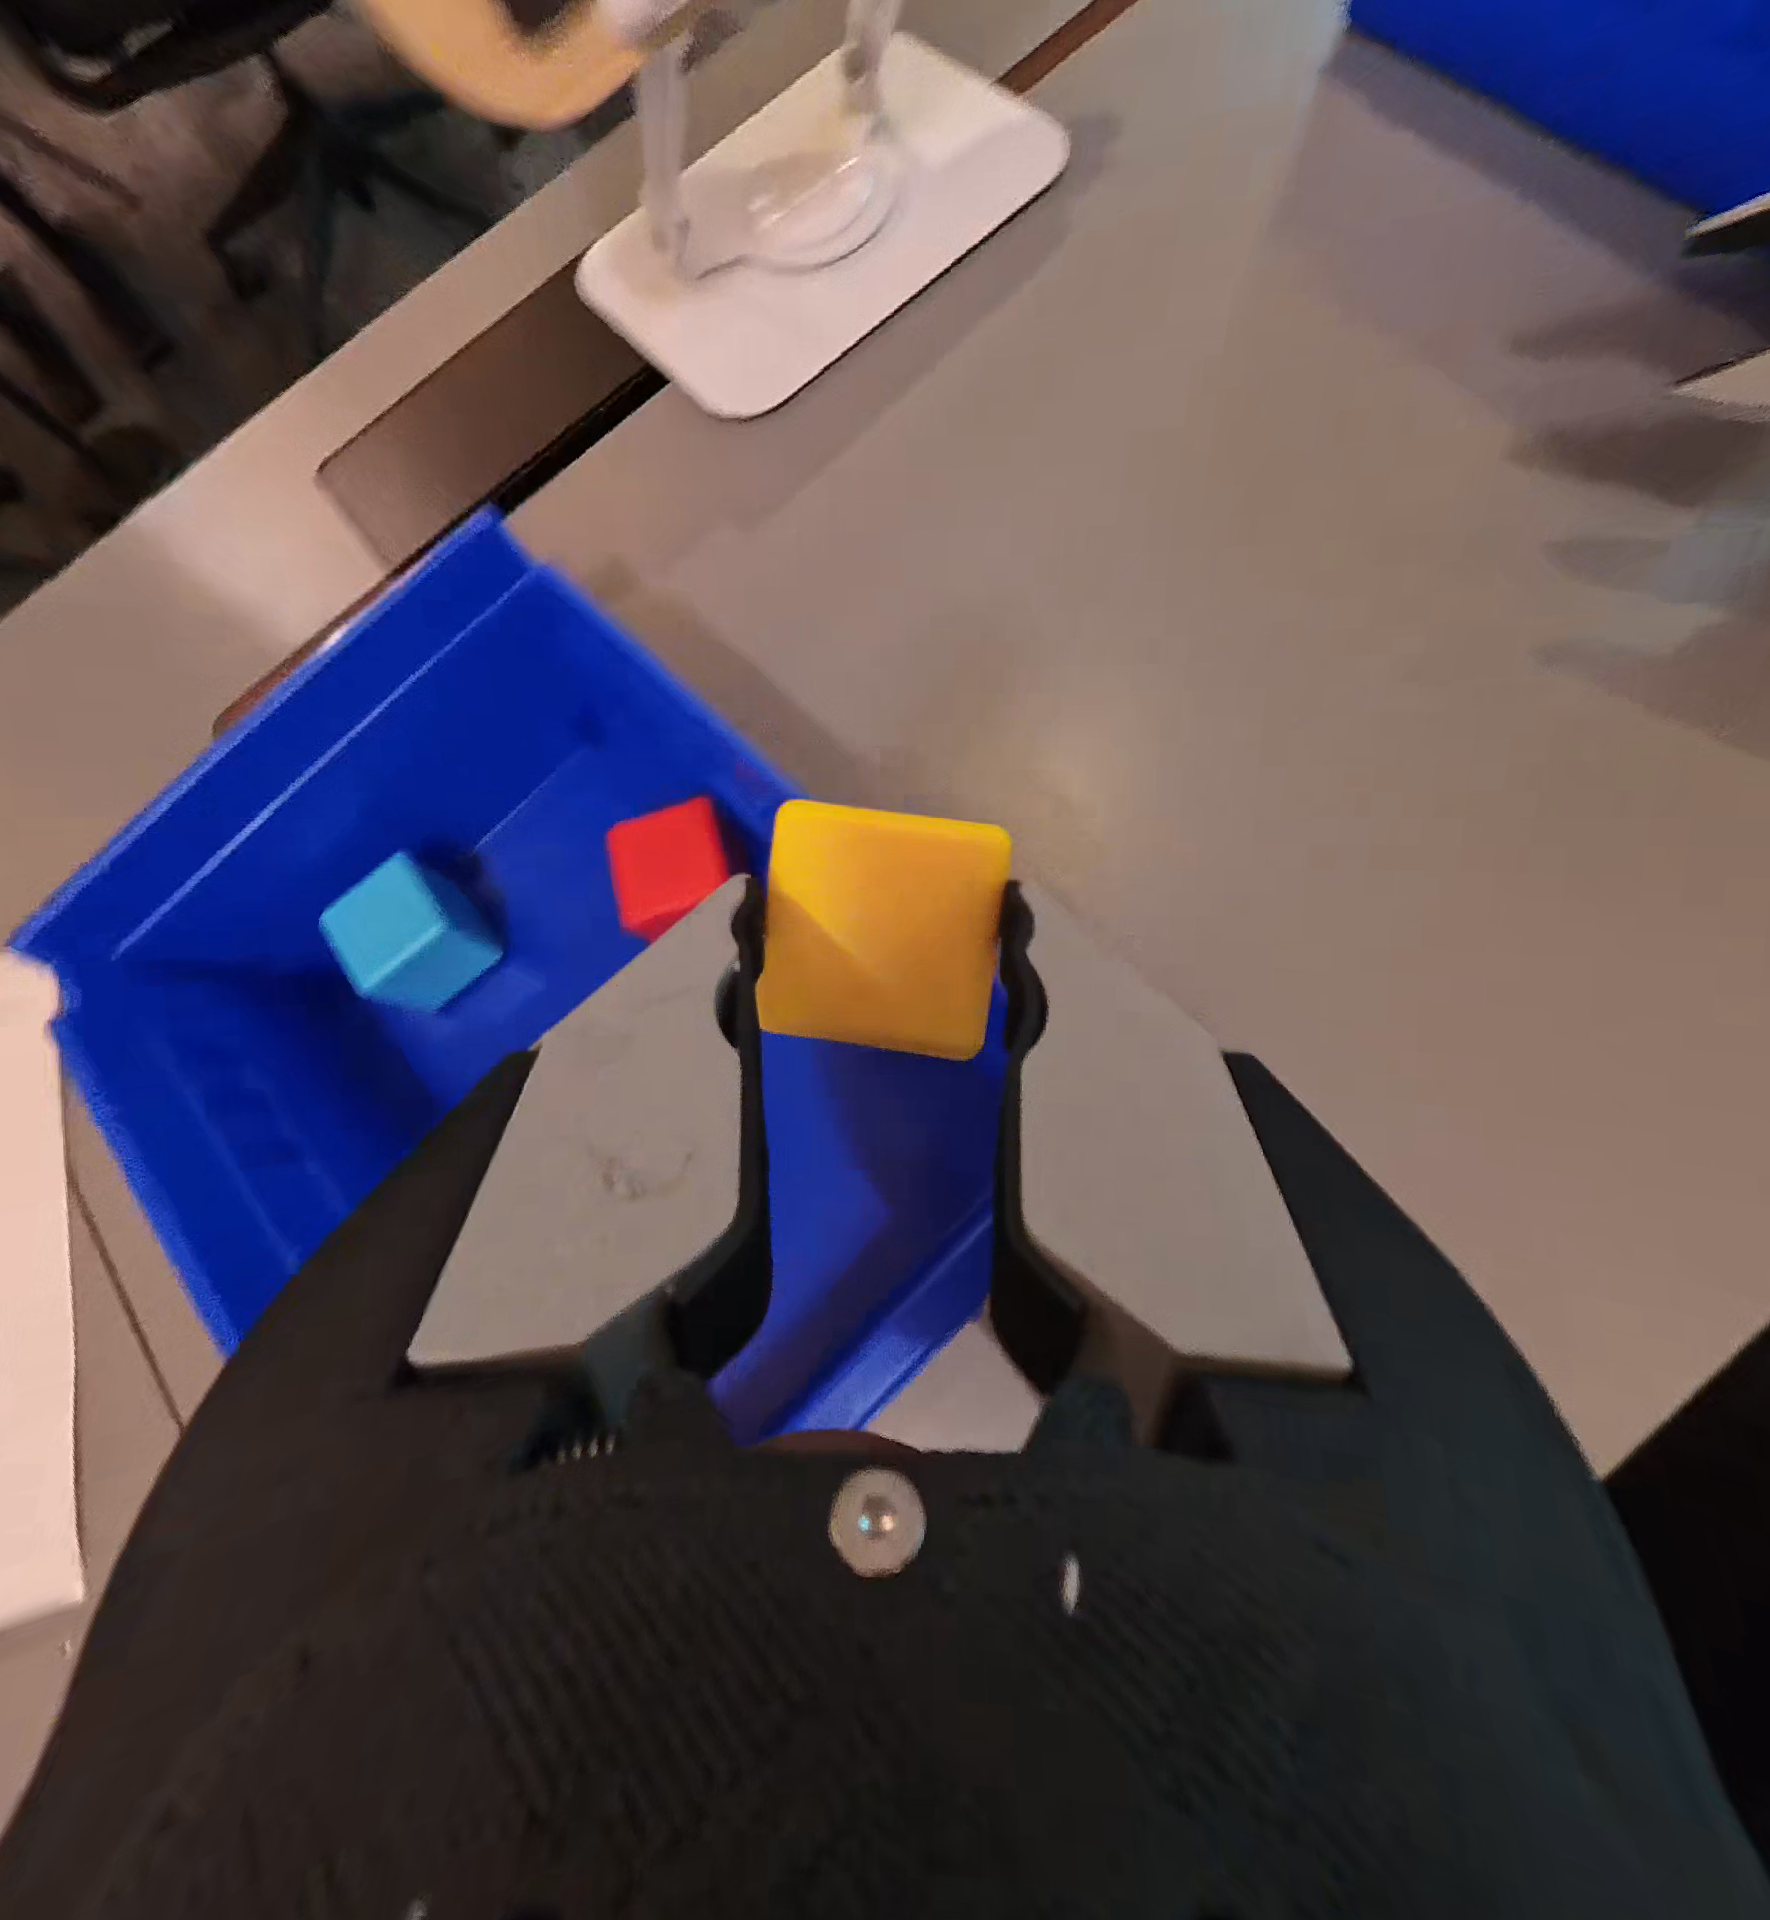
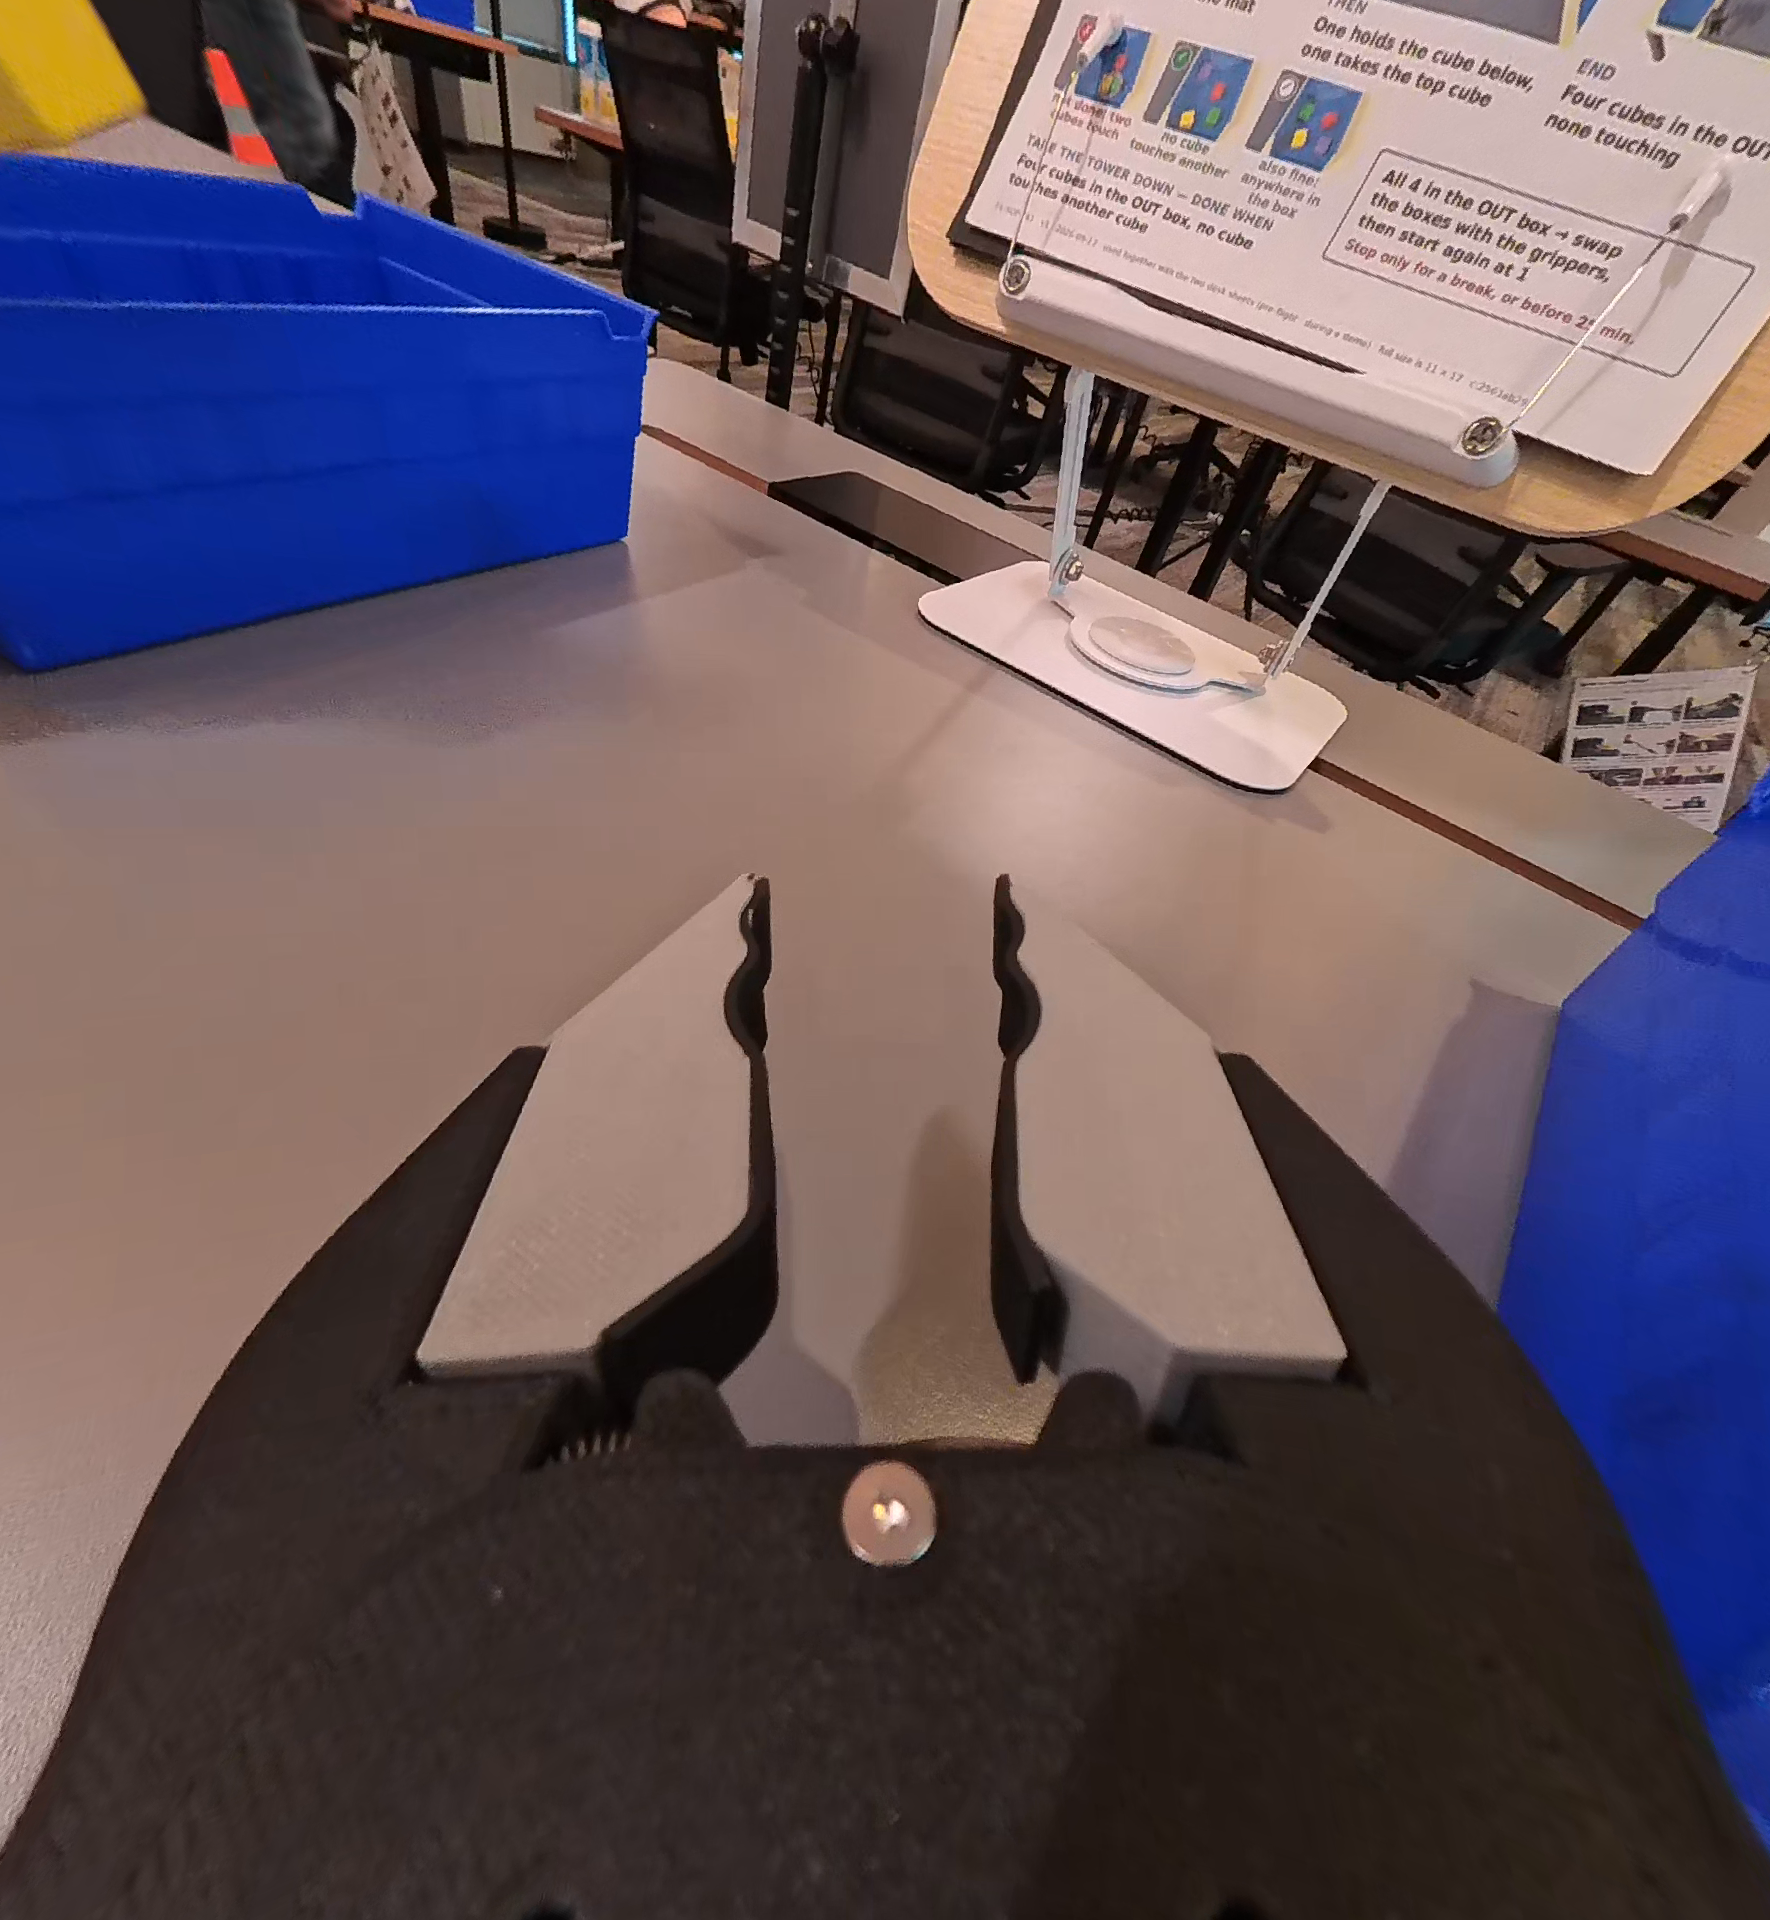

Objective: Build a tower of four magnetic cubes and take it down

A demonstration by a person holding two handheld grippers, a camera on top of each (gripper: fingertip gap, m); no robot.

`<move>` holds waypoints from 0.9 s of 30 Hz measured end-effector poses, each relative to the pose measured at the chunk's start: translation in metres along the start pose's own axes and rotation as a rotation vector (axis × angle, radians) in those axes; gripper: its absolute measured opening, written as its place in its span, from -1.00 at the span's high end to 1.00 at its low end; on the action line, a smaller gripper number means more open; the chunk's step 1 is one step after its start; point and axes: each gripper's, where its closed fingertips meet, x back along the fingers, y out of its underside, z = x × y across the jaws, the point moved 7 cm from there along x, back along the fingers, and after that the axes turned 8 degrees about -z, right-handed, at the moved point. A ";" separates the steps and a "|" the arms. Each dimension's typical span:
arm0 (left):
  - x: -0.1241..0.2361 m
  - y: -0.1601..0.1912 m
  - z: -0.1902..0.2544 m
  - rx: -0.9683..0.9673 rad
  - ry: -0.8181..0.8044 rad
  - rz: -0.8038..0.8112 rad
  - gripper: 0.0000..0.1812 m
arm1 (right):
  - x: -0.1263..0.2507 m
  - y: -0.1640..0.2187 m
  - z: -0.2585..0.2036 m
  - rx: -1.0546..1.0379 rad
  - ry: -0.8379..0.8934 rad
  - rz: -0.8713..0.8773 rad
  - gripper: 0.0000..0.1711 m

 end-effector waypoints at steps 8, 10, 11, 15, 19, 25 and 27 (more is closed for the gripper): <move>-0.040 -0.073 0.066 -0.275 0.144 -0.050 0.52 | 0.007 -0.003 0.005 -0.021 0.014 0.039 0.56; -0.059 -0.082 0.081 -0.339 0.160 -0.080 0.52 | 0.009 -0.004 0.008 -0.027 0.027 0.050 0.58; -0.069 -0.086 0.087 -0.371 0.162 -0.093 0.52 | 0.010 -0.005 0.009 -0.027 0.033 0.057 0.59; -0.109 -0.091 0.110 -0.461 0.200 -0.167 0.52 | 0.012 -0.006 0.008 -0.014 0.040 0.069 0.60; -0.143 -0.091 0.133 -0.568 0.243 -0.225 0.52 | 0.015 -0.009 0.007 0.011 0.067 0.090 0.66; -0.174 -0.084 0.160 -0.674 0.289 -0.286 0.52 | 0.022 -0.012 0.015 -0.051 0.072 0.145 0.68; -0.181 -0.081 0.165 -0.700 0.270 -0.301 0.52 | 0.022 -0.012 0.016 -0.068 0.059 0.149 0.68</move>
